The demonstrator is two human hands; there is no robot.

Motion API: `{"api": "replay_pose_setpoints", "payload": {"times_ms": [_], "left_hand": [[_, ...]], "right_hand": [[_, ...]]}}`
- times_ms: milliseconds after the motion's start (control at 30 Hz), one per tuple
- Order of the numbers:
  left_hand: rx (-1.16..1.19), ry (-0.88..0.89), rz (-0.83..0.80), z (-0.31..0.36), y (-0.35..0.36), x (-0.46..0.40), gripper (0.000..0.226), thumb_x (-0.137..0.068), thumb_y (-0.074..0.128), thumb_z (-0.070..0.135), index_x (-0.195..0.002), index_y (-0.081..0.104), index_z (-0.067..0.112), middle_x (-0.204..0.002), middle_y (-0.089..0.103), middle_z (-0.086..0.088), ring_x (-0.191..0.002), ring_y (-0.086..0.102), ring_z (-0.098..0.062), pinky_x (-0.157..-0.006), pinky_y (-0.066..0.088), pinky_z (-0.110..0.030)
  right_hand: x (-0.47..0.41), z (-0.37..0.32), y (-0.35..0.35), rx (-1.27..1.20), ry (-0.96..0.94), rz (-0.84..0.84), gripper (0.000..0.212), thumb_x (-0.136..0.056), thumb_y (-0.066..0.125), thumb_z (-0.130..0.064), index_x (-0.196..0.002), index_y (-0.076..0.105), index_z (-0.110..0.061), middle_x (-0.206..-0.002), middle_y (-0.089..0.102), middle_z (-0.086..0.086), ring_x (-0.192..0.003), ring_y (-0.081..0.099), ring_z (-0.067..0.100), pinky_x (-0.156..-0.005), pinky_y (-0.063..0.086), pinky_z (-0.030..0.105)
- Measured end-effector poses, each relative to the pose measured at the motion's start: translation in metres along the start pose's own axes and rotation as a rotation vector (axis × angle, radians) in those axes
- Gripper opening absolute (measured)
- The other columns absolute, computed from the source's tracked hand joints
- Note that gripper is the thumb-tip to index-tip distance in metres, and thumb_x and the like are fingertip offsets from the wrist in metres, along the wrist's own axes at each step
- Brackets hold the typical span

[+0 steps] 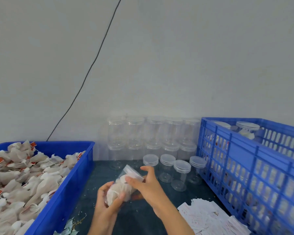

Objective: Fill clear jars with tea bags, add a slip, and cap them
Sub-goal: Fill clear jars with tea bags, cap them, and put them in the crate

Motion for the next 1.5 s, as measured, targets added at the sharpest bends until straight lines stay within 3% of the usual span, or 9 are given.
{"api": "replay_pose_setpoints", "payload": {"times_ms": [200,500,833,967,1067,1167,1300,1400,1500], "left_hand": [[-0.396,0.126,-0.128,0.016,0.035,-0.008,0.051,-0.074,0.075,-0.003,-0.116,0.051,0.013,-0.113,0.062,-0.01,-0.095,0.065,-0.027,-0.071,0.056,-0.033],[-0.459,0.259,-0.178,0.032,0.128,-0.026,0.058,-0.058,0.086,0.038,-0.105,0.052,0.04,-0.101,0.062,0.015,-0.089,0.065,-0.002,-0.068,0.054,-0.02],[-0.465,0.463,-0.401,0.06,0.277,-0.056,0.051,-0.081,0.077,0.013,-0.119,0.046,0.023,-0.12,0.056,0.006,-0.096,0.062,-0.006,-0.077,0.054,-0.018],[-0.453,0.463,-0.513,0.057,0.344,-0.065,0.039,-0.087,0.069,0.007,-0.12,0.048,0.013,-0.115,0.059,-0.004,-0.104,0.062,-0.025,-0.089,0.053,-0.034],[-0.549,0.452,-0.597,0.041,0.373,-0.073,0.046,-0.095,0.056,0.005,-0.135,0.041,0.019,-0.107,0.061,-0.001,-0.1,0.061,-0.024,-0.087,0.048,-0.034],[-0.694,0.456,-0.712,0.021,0.382,-0.077,0.058,-0.098,0.038,-0.001,-0.146,0.029,0.03,-0.097,0.064,-0.006,-0.06,0.047,-0.016,-0.062,0.04,-0.032],[-0.868,0.465,-0.808,0.002,0.378,-0.083,0.051,-0.101,0.028,-0.001,-0.143,0.04,0.025,-0.116,0.067,-0.007,-0.048,0.032,-0.014,-0.055,0.034,-0.032],[-1.033,0.473,-0.798,-0.004,0.376,-0.086,0.045,-0.102,0.029,0.006,-0.131,0.055,0.027,-0.118,0.067,-0.002,-0.064,0.051,-0.019,-0.07,0.043,-0.034],[-1.226,0.504,-0.796,-0.01,0.377,-0.09,0.042,-0.099,0.032,0.01,-0.121,0.065,0.027,-0.116,0.068,-0.003,-0.103,0.058,-0.023,-0.092,0.04,-0.039]], "right_hand": [[0.007,-0.039,-0.039,0.162,-0.054,0.112,0.069,-0.075,0.08,-0.027,-0.126,0.033,-0.027,-0.118,0.048,-0.002,-0.104,0.058,0.016,-0.087,0.056,0.037],[0.01,-0.107,-0.1,0.385,-0.158,0.265,0.077,-0.073,0.081,-0.038,-0.13,0.032,-0.019,-0.113,0.043,-0.003,-0.104,0.054,0.019,-0.088,0.052,0.039],[0.035,-0.197,-0.207,0.568,-0.371,0.578,0.079,-0.07,0.082,-0.024,-0.132,0.036,-0.013,-0.118,0.053,0.005,-0.103,0.055,0.023,-0.086,0.043,0.032],[0.047,-0.221,-0.255,0.737,-0.406,0.745,0.079,-0.071,0.081,-0.018,-0.135,0.035,-0.009,-0.131,0.051,0.01,-0.114,0.053,0.029,-0.081,0.036,0.028],[0.051,-0.219,-0.285,0.838,-0.316,0.792,0.075,-0.071,0.08,-0.015,-0.133,0.037,-0.006,-0.128,0.053,0.013,-0.112,0.055,0.031,-0.082,0.041,0.032],[0.05,-0.207,-0.308,0.876,-0.098,0.754,0.074,-0.069,0.084,-0.016,-0.128,0.041,0.0,-0.118,0.056,0.015,-0.103,0.056,0.031,-0.072,0.042,0.03],[0.039,-0.189,-0.322,0.885,0.239,0.544,0.071,-0.074,0.083,-0.015,-0.13,0.045,0.008,-0.105,0.058,0.017,-0.087,0.057,0.03,-0.06,0.046,0.032],[0.033,-0.169,-0.329,0.742,0.437,0.401,0.073,-0.08,0.076,-0.004,-0.14,0.037,0.005,-0.135,0.044,0.026,-0.114,0.052,0.046,-0.079,0.052,0.052],[0.026,-0.146,-0.33,0.623,0.515,0.348,0.07,-0.086,0.065,0.007,-0.147,0.033,-0.006,-0.152,0.024,0.023,-0.129,0.04,0.049,-0.085,0.051,0.054]]}}
Point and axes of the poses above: each hand's wrist, its own x-axis away from the middle knuckle, its own y-axis out of the palm, z = x × y, the point moved 2 cm from there along -x, towards the middle knuckle
